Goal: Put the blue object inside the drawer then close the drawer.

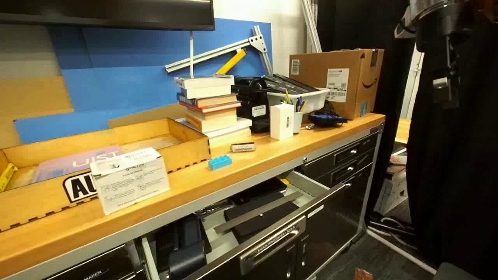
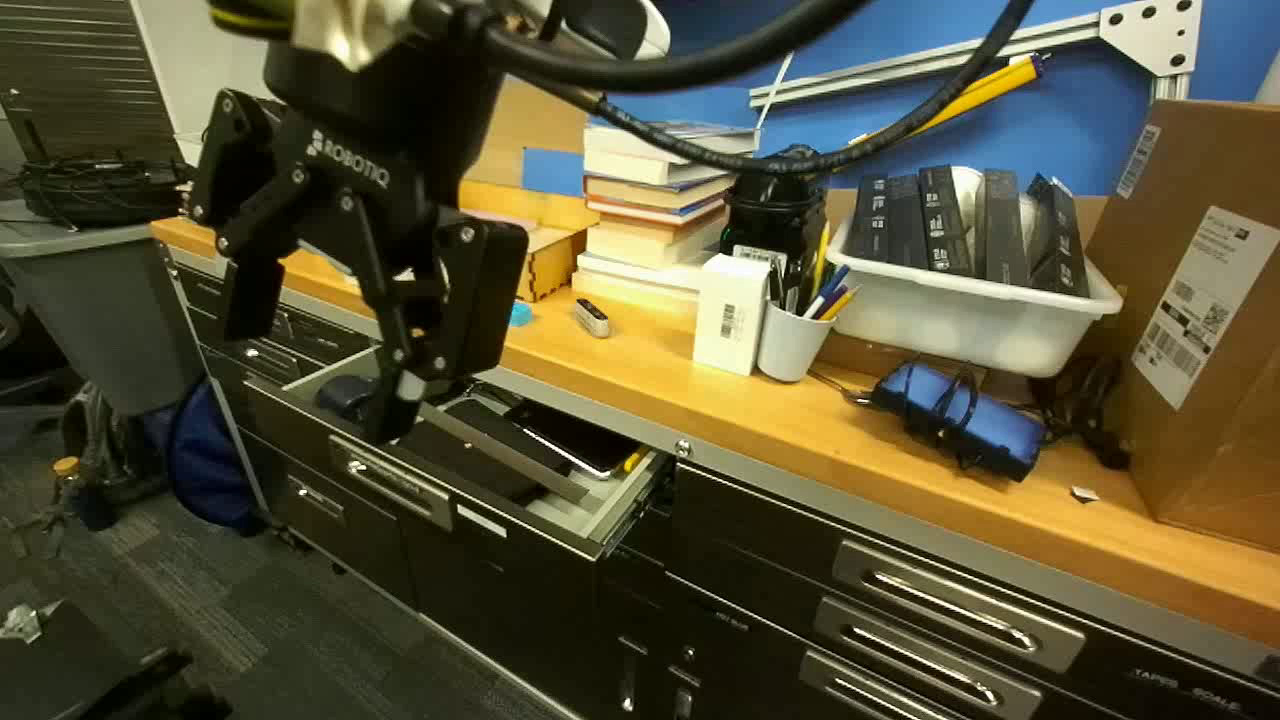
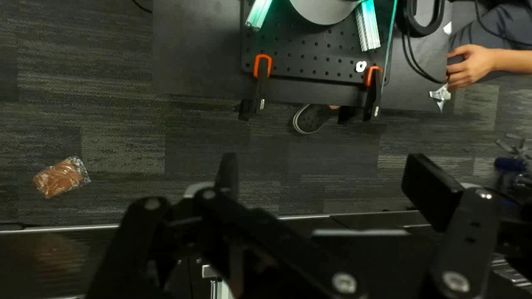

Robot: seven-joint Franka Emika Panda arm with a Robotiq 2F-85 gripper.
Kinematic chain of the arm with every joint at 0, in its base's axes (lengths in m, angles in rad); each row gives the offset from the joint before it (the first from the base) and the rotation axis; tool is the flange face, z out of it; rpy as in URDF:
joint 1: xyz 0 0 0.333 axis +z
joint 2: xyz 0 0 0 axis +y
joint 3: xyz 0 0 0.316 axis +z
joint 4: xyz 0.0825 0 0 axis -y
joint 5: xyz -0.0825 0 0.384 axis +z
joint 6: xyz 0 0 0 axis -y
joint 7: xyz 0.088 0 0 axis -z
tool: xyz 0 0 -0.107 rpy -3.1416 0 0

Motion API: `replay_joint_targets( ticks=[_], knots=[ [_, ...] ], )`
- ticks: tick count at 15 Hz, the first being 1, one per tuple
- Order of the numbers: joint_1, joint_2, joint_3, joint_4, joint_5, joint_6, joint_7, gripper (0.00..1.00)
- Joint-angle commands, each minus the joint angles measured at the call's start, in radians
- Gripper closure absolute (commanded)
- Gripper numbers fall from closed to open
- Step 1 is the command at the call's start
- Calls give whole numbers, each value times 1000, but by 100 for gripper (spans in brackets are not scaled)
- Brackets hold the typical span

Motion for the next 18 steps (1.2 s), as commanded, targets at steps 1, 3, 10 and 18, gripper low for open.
replay_joint_targets(
  ticks=[1, 3, 10, 18],
  knots=[
    [-21, 4, 17, 3, 6, 1, -8, 0],
    [-21, 2, 17, 7, 6, 0, -8, 0],
    [-21, 2, 17, 7, 6, 0, -8, 0],
    [52, 52, 206, 6, 89, 156, 187, 0]
  ],
)
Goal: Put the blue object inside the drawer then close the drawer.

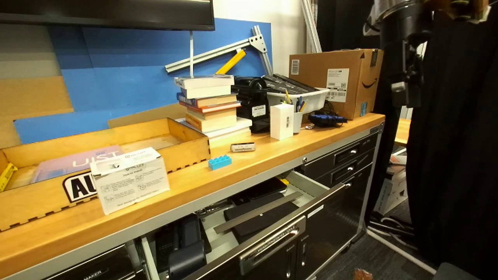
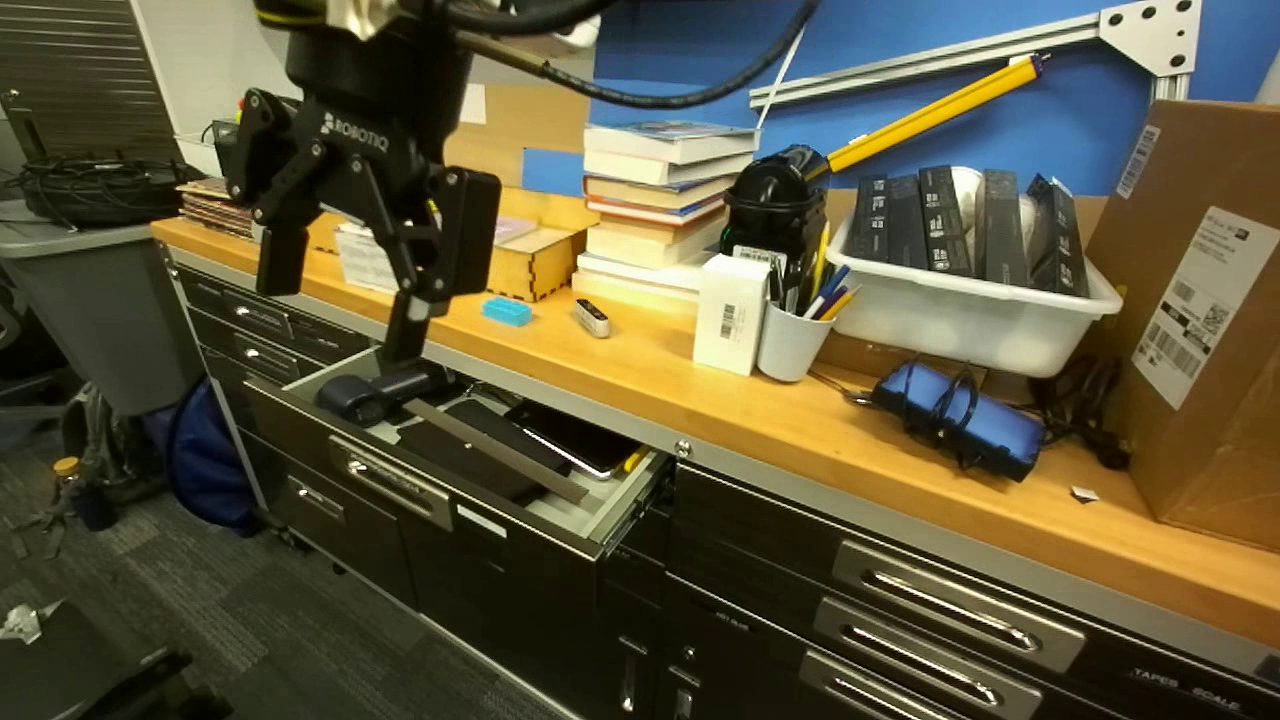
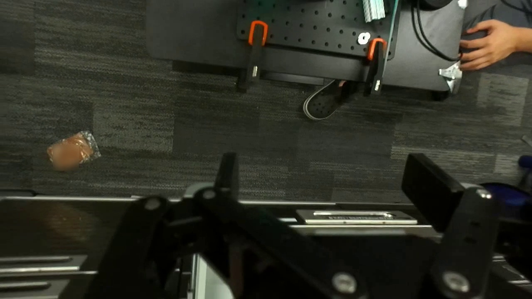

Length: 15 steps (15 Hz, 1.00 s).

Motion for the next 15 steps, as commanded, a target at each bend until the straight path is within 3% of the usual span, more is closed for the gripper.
replay_joint_targets(
  ticks=[1, 8, 15],
  knots=[
    [42, 44, 104, 5, 57, 130, 128, 0],
    [124, 263, 295, 50, 79, 486, 397, 0],
    [152, 467, 365, 141, 25, 779, 654, 0]
  ],
)
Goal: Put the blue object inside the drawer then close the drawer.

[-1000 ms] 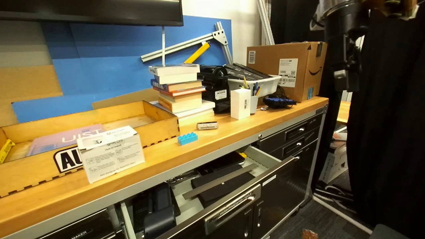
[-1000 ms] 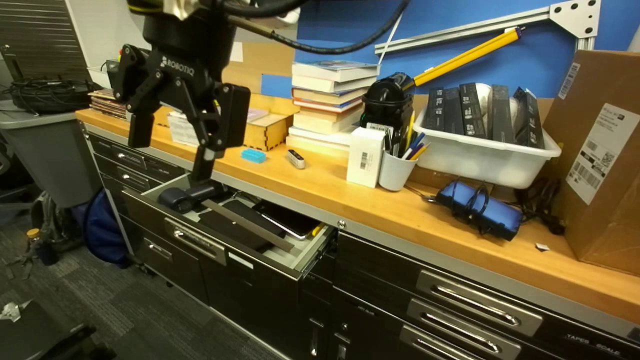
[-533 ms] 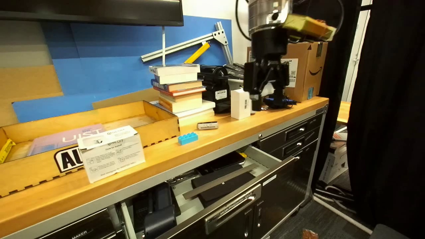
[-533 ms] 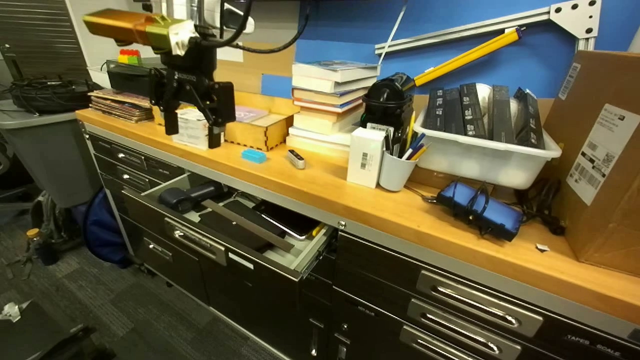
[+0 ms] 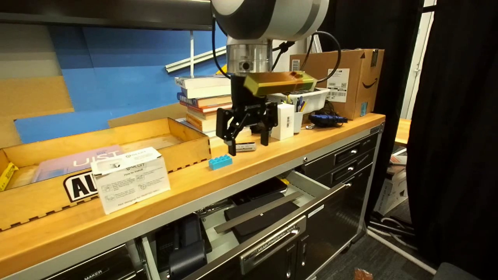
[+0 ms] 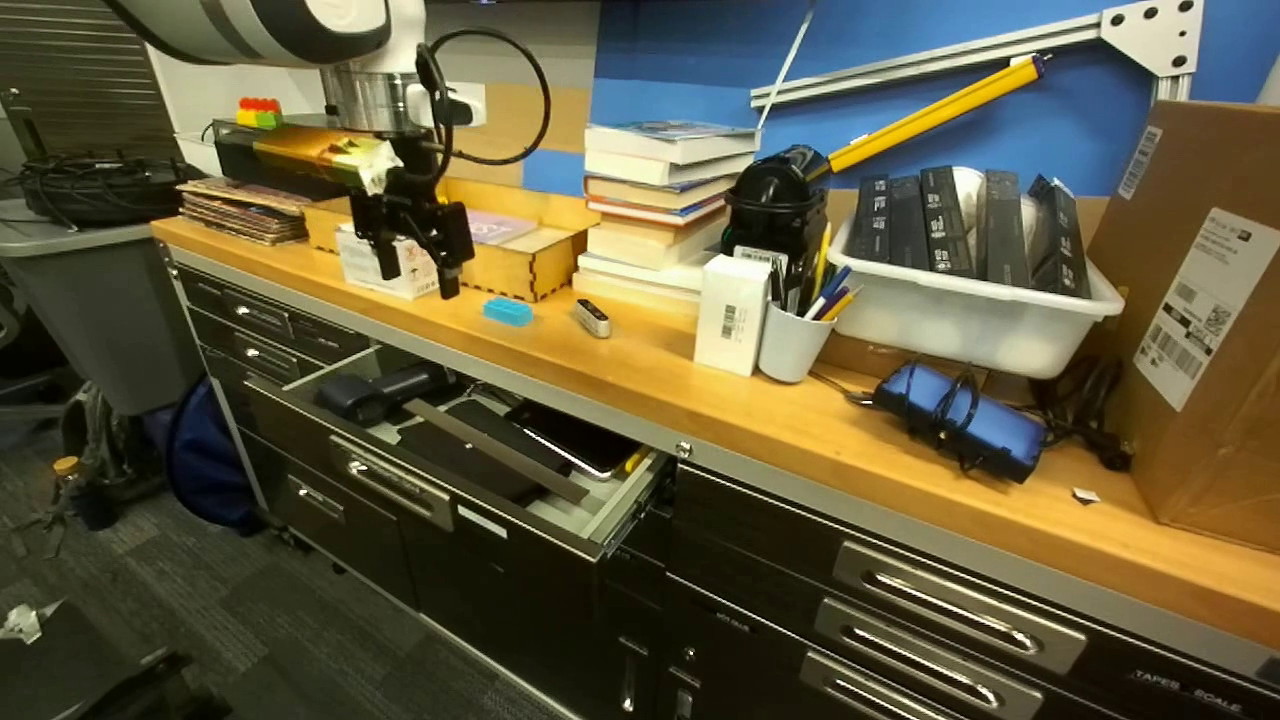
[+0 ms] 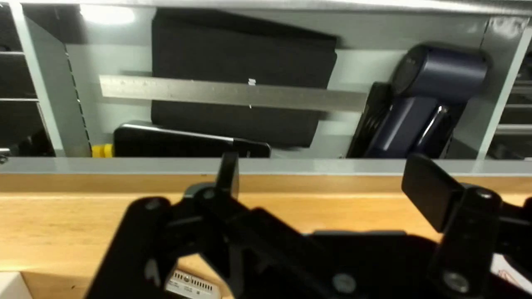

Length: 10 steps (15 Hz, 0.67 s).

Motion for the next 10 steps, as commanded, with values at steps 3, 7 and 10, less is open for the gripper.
replay_joint_targets(
  ticks=[3, 7, 10],
  knots=[
    [22, 151, 4, 102, -64, 190, 192, 0],
    [43, 246, -16, 156, -145, 266, 301, 0],
    [74, 302, -40, 178, -222, 324, 380, 0]
  ],
)
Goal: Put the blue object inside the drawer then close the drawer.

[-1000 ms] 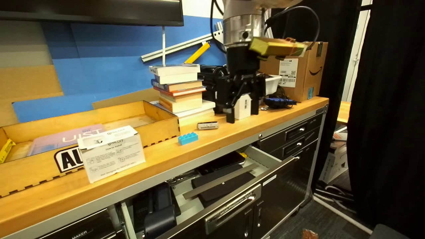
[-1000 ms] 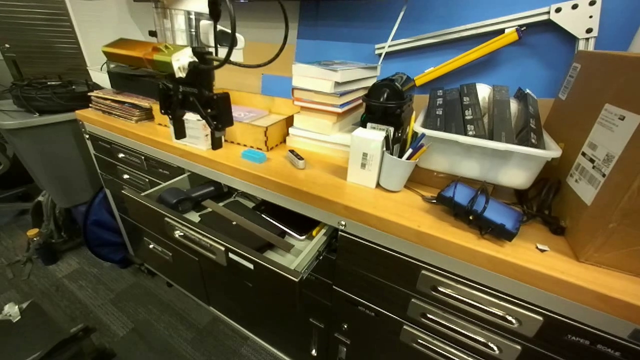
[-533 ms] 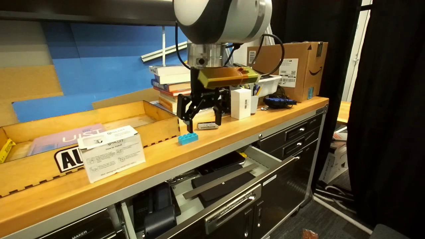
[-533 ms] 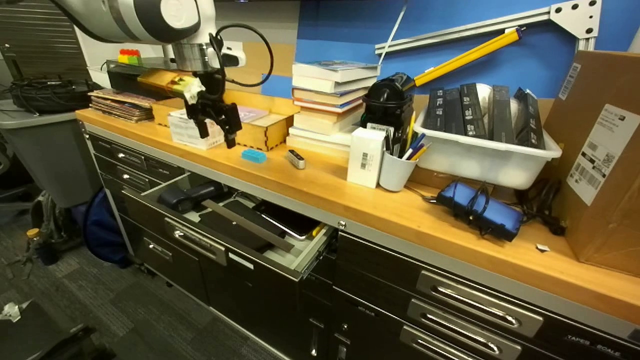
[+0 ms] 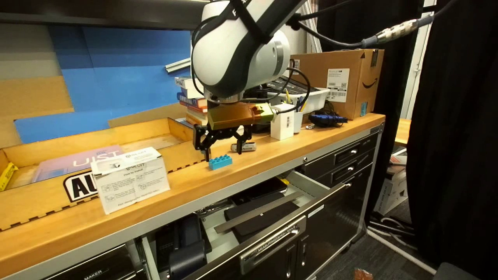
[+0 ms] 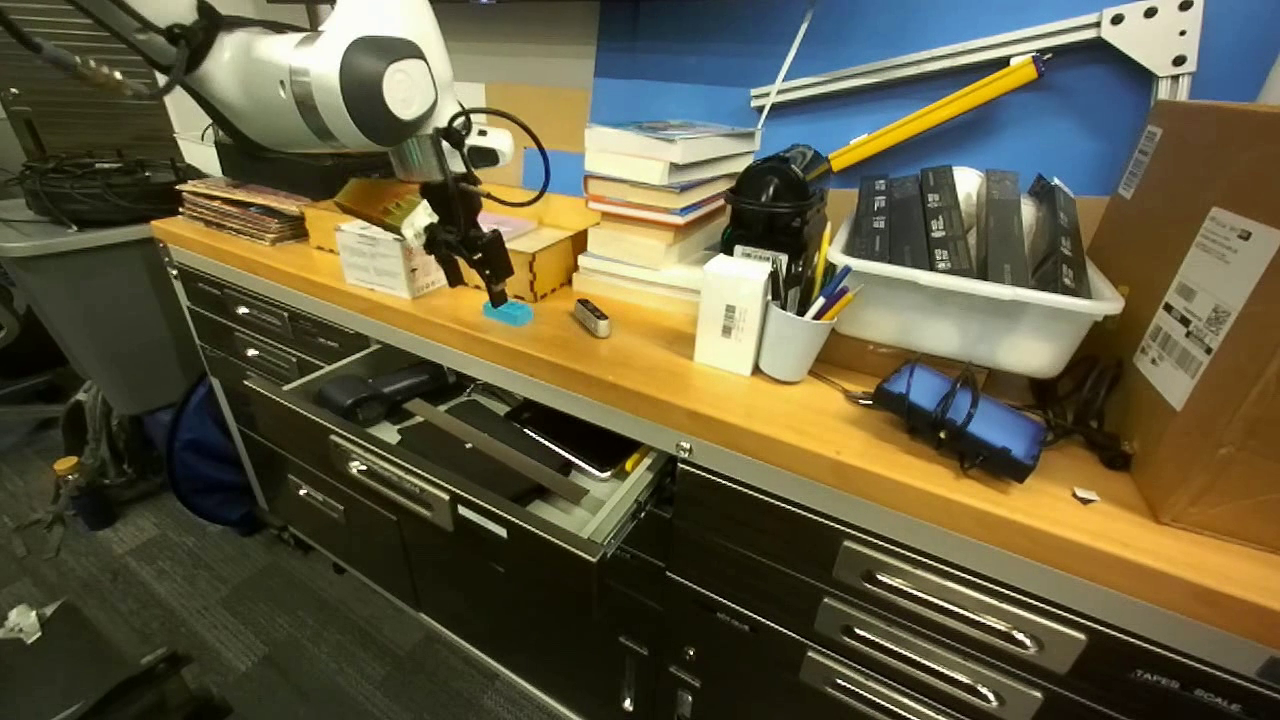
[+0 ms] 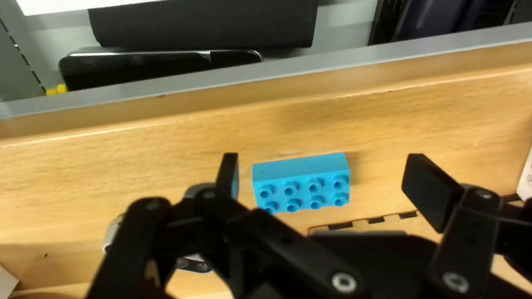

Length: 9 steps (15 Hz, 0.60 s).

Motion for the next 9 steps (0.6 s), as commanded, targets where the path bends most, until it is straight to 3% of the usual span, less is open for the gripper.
replay_joint_targets(
  ticks=[1, 9],
  knots=[
    [55, 79, -44, 63, -89, 61, 105, 0],
    [121, 136, -113, 111, -164, 89, 180, 0]
  ],
)
